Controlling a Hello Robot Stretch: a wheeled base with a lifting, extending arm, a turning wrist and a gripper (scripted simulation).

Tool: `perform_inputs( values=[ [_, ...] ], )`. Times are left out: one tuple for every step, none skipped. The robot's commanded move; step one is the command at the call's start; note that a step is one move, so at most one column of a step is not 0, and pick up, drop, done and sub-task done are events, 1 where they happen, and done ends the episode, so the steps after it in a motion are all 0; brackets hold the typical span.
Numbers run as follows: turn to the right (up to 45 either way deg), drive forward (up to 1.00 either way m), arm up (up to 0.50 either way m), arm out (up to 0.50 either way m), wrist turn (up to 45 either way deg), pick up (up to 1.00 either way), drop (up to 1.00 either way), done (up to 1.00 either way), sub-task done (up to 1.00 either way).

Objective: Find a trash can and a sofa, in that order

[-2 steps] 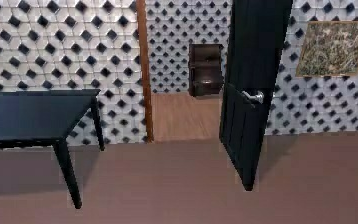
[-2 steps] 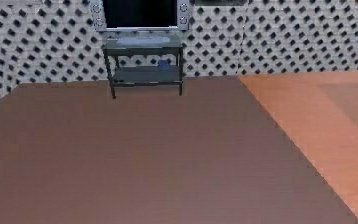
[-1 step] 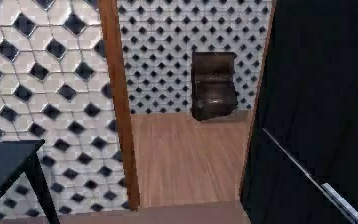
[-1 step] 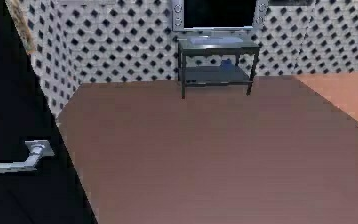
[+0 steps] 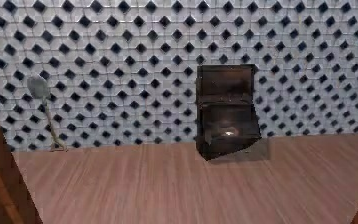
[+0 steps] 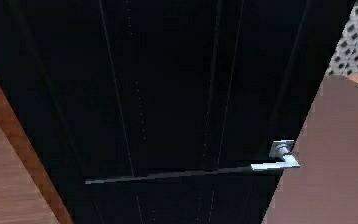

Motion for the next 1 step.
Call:
perform_inputs(
  values=[
    [45.0,0.00,0.00,0.00,0.0,0.00,0.00,0.00,0.00]
  ],
)
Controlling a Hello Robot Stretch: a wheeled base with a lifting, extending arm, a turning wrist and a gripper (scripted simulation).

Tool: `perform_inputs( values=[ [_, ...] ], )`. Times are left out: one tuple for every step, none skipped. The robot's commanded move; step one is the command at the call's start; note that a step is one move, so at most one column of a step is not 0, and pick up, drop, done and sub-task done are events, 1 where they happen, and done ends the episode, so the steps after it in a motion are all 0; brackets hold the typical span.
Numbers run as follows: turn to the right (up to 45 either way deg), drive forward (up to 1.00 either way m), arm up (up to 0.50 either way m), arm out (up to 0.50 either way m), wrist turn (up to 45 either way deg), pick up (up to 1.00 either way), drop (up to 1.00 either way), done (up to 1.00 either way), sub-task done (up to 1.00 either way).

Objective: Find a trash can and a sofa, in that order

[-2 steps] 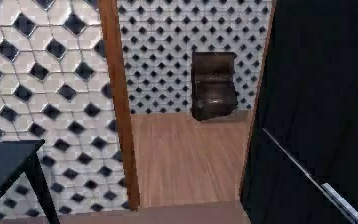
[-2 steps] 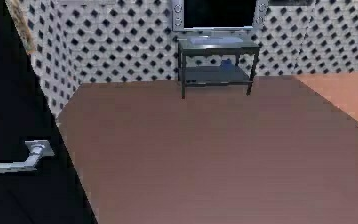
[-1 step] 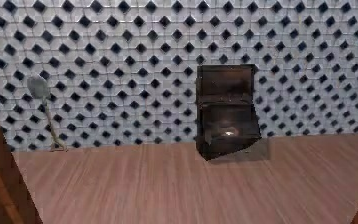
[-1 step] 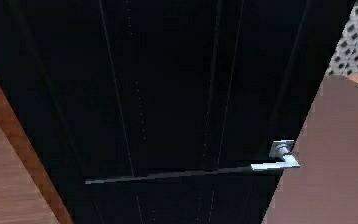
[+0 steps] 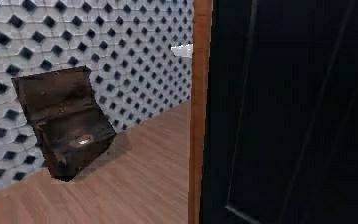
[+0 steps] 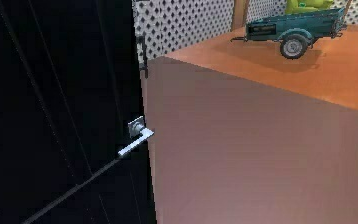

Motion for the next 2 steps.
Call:
perform_inputs(
  values=[
    [3.0,0.00,0.00,0.00,0.0,0.00,0.00,0.00,0.00],
    [0.0,0.10,0.00,0.00,0.0,0.00,0.00,0.00,0.00]
  ],
)
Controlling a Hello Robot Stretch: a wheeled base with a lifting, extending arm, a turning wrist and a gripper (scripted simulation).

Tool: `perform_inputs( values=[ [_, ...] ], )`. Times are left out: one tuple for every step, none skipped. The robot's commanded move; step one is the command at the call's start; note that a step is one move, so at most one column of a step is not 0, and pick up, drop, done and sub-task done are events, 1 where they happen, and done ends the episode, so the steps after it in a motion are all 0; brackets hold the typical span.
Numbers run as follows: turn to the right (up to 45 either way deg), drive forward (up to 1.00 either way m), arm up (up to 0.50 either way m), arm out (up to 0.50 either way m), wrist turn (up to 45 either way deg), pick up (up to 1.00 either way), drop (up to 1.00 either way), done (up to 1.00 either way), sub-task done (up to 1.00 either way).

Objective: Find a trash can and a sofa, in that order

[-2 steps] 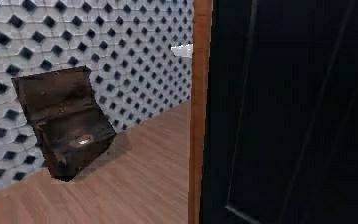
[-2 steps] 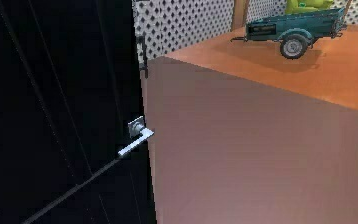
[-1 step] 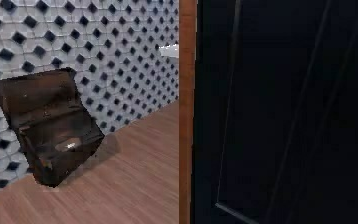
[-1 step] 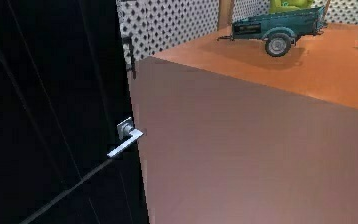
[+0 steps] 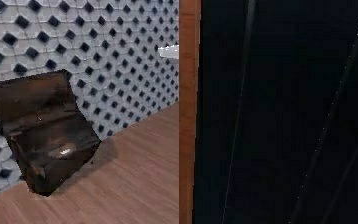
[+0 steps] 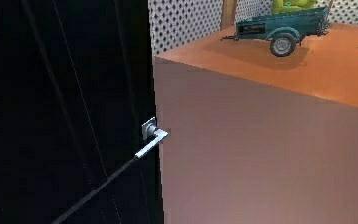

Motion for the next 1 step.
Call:
perform_inputs(
  values=[
    [-33.0,0.00,0.00,0.00,0.0,0.00,0.00,0.00,0.00]
  ],
)
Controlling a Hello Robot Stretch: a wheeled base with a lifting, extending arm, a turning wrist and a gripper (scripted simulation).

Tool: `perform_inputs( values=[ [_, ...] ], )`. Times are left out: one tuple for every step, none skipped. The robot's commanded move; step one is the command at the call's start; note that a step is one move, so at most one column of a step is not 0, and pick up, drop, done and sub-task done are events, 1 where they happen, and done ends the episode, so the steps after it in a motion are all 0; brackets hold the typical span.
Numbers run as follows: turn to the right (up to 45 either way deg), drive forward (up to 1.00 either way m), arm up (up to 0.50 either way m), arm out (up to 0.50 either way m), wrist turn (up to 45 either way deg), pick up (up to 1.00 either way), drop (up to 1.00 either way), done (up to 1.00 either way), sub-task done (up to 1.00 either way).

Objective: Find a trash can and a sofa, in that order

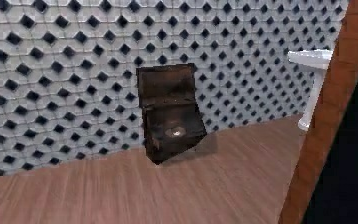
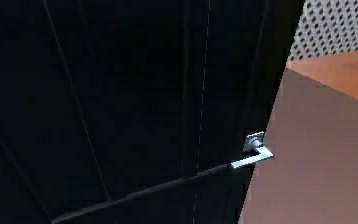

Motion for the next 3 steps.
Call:
perform_inputs(
  values=[
    [0.0,0.45,0.00,0.00,0.0,0.00,0.00,0.00,0.00],
    [-45.0,0.00,0.00,0.00,0.0,0.00,0.00,0.00,0.00],
    [-24.0,0.00,0.00,0.00,0.0,0.00,0.00,0.00,0.00]
  ],
)
